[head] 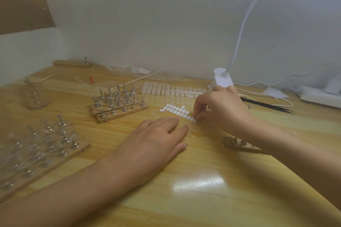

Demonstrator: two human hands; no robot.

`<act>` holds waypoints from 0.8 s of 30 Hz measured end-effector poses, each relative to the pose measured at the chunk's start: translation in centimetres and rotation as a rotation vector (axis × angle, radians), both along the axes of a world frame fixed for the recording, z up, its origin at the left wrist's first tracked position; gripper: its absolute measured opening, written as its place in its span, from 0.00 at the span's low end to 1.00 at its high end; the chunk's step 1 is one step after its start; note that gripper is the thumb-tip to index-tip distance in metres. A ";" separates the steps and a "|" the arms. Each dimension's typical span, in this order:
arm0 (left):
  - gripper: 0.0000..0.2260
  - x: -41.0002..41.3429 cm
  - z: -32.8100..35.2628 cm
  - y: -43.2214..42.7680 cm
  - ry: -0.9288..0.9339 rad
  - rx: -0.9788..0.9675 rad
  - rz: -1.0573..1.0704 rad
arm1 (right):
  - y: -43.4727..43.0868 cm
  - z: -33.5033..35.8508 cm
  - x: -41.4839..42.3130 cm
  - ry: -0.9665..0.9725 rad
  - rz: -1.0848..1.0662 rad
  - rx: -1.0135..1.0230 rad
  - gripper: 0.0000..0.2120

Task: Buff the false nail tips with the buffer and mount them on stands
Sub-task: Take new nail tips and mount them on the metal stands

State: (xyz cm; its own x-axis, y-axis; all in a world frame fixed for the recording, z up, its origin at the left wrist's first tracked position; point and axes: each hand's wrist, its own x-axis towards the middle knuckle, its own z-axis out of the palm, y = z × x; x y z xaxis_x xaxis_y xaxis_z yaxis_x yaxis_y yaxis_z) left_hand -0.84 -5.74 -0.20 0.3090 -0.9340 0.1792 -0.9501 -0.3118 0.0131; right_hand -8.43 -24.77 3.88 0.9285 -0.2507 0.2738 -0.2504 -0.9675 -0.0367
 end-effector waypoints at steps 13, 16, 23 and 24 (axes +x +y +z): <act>0.35 1.0 -0.1 0.3 0.028 -0.037 0.018 | -1.9 4.0 -5.6 -0.084 0.160 0.364 0.06; 0.29 -0.1 0.6 -0.1 0.208 -0.204 -0.132 | -3.3 5.1 -9.5 -0.111 0.187 0.503 0.04; 0.32 -3.4 1.9 -5.1 0.558 -0.371 -0.257 | -4.6 3.3 -14.7 -0.307 0.127 0.895 0.11; 0.32 -3.7 1.9 -5.8 0.592 -0.383 -0.246 | -4.4 3.0 -15.1 -0.376 0.128 0.935 0.10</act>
